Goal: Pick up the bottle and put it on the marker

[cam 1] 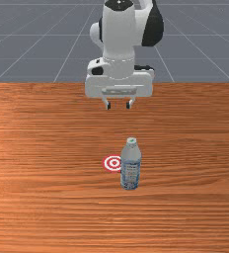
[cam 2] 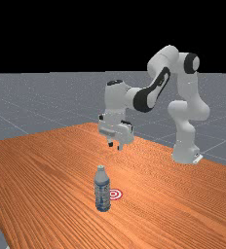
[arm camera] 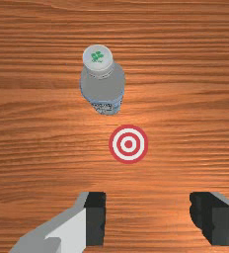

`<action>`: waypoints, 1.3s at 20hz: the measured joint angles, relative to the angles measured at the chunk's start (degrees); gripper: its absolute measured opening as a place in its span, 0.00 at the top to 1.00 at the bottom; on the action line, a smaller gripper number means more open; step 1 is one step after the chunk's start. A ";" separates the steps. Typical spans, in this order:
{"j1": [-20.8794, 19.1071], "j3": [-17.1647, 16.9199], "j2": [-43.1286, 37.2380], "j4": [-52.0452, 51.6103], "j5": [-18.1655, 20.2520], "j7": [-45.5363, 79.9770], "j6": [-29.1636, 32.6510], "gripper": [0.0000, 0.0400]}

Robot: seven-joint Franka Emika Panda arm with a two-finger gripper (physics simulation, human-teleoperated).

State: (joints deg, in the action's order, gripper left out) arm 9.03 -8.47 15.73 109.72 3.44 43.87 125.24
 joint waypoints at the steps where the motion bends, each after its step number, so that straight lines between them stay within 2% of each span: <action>1: 0.89 0.73 1.20 -1.85 -0.35 -0.08 0.99 0.22; 2: 1.73 1.23 3.05 -4.62 -0.66 0.43 1.66 0.14; 4: 2.76 1.54 8.00 -11.24 -0.79 2.34 2.37 0.05; 8: 2.57 1.27 20.15 -26.29 -0.89 4.28 1.03 0.01; 10: 2.44 0.69 23.80 -30.90 -1.75 4.51 -0.13 0.00; 14: 2.43 0.35 25.94 -31.37 -2.30 4.63 -0.74 0.00; 21: 2.65 0.12 23.07 -23.07 -2.43 4.79 -0.44 0.00; 22: 2.63 0.09 22.72 -22.51 -2.40 4.81 -0.30 0.35; 26: 2.72 0.04 21.73 -21.52 -2.40 4.94 -0.50 0.38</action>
State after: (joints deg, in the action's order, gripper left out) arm 11.75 -8.43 37.46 88.20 1.04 48.81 124.75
